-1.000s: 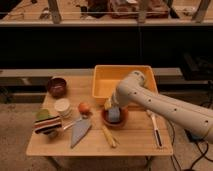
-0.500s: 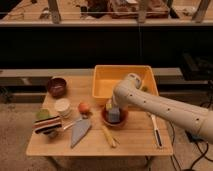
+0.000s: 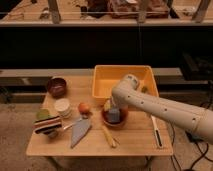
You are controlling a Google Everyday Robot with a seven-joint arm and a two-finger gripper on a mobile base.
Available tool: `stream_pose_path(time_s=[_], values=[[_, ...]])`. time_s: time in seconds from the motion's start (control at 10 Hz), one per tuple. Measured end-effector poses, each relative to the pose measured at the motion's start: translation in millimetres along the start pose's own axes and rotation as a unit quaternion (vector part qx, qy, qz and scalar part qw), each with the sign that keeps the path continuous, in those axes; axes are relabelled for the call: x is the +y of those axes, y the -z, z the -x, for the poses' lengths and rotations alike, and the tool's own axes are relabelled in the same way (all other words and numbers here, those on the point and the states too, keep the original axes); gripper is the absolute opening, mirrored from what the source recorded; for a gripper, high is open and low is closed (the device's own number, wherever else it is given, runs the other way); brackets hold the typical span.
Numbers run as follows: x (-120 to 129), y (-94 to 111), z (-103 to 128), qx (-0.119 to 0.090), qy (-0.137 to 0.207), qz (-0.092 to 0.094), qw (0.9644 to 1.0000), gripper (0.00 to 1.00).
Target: Wipe purple bowl with sponge
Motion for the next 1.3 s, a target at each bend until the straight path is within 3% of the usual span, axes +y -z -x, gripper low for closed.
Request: stream_pose_path(time_s=[0.7,1.3], values=[[-6.4,-32.7,6.3,-0.007,0.002,0.007,0.9999,0.79],[-8.9,-43.8,12.3,-0.013,0.005,0.010,0.9999,0.79]])
